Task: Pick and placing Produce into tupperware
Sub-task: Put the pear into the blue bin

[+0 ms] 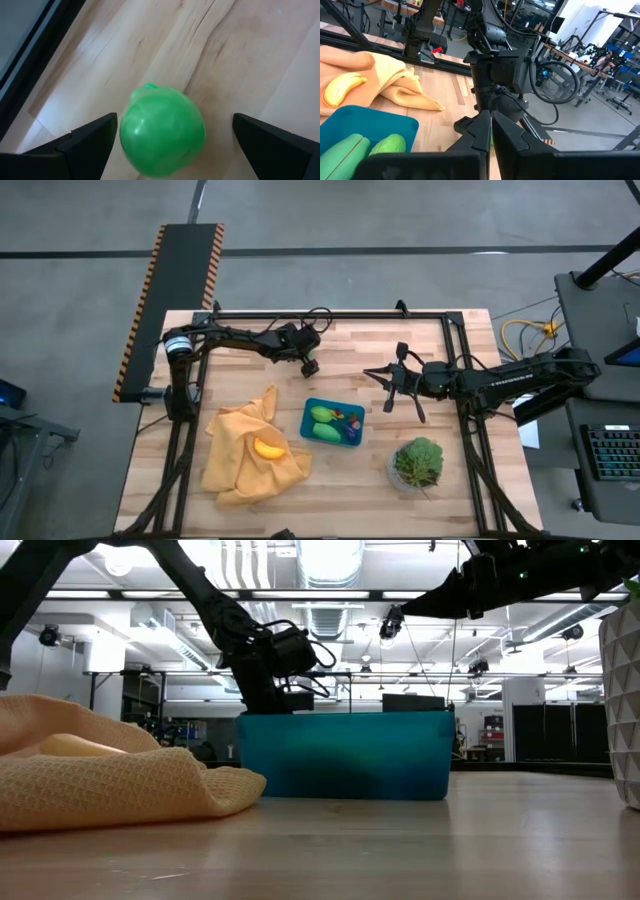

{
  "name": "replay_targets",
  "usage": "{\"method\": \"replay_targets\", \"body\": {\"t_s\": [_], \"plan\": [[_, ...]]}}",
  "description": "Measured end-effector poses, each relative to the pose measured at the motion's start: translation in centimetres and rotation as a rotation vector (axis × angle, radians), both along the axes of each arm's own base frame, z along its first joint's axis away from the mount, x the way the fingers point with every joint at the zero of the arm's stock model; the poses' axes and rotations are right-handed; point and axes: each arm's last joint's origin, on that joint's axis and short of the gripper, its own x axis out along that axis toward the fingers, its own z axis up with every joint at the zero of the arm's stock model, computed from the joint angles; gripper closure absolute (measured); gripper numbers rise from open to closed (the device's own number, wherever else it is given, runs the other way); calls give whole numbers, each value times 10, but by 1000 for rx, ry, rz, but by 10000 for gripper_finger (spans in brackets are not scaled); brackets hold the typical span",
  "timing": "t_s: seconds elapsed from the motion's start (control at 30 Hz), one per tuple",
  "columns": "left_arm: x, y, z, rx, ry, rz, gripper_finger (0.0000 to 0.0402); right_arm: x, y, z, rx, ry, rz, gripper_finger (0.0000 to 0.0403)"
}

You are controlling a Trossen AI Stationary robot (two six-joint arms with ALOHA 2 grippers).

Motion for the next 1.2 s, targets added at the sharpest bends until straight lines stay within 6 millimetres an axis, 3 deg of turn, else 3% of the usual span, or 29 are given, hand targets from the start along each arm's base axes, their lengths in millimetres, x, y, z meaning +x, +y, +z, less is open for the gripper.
{"method": "replay_targets", "body": {"t_s": [0.17, 0.67, 1.2], "plan": [[0, 0, 0, 6, 8, -15, 37, 0, 0, 0, -1, 0, 0, 394], [0, -1, -1, 5, 15, -17, 146, 0, 0, -1, -4, 8, 0, 394], [-1, 1, -1, 28, 25, 3, 192, 0, 0, -1, -4, 8, 0, 394]]}}
